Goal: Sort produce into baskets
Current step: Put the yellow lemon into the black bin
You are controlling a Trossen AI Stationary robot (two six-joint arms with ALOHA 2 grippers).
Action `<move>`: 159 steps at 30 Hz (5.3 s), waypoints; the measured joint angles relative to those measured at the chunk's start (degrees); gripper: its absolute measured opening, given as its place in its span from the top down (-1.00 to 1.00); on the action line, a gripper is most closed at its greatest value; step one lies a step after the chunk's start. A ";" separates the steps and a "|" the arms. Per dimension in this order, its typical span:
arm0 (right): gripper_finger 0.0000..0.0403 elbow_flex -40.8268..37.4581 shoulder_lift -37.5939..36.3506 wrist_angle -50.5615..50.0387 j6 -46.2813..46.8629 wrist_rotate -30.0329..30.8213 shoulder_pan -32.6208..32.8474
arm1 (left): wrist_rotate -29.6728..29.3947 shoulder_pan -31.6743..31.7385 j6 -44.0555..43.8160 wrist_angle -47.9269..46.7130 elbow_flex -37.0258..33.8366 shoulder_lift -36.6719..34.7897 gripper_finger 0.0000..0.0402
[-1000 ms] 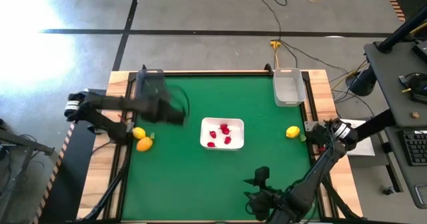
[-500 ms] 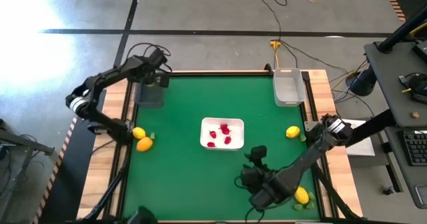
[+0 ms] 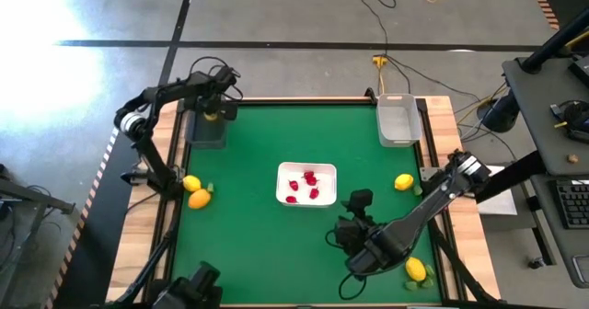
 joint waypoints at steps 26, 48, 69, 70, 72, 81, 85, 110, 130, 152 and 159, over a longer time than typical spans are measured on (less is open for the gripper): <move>-0.10 -4.50 -5.74 0.85 2.43 2.32 0.00 | -4.02 -2.50 2.26 -4.62 2.07 -9.43 -0.62; -0.10 -7.79 -5.72 17.32 -15.45 4.78 -3.29 | 5.11 -67.28 -28.94 -10.67 -10.75 -37.77 -0.57; -0.10 -10.02 -5.61 36.58 -31.39 -7.98 -10.45 | 19.73 -81.36 -46.86 -22.46 -12.83 -26.64 -0.57; -0.10 -10.24 -5.61 36.73 -31.54 -7.99 -10.45 | 20.04 -81.23 -46.31 -22.46 -13.33 -26.11 -0.57; -0.10 -10.79 -5.61 37.22 -31.96 -7.95 -10.45 | 20.07 -80.86 -45.76 -22.79 -14.28 -24.88 -0.57; -0.10 -12.57 -5.61 37.97 -32.09 -7.99 -10.82 | 22.35 -79.36 -43.39 -24.83 -19.05 -20.58 -0.55; -0.10 -12.58 -5.61 38.03 -32.08 -7.99 -10.75 | 22.60 -78.16 -41.21 -23.50 -21.51 -20.50 -0.55; -0.10 -13.04 -5.61 38.14 -30.49 -7.97 -10.78 | 26.39 -75.00 -36.12 -9.64 -25.58 -13.34 -0.54; -0.10 -14.39 -5.61 37.82 -30.35 -7.97 -10.86 | 4.91 -71.31 -30.25 -24.78 -3.57 -9.84 -0.10; -0.10 -24.54 -5.70 37.97 -21.11 -10.96 -9.98 | -26.42 -23.33 -23.68 5.02 -8.78 -9.82 -0.11; -0.10 -26.76 -5.90 38.03 -19.52 -10.73 -9.97 | -28.08 -20.60 -25.80 16.38 -13.87 -9.82 -0.12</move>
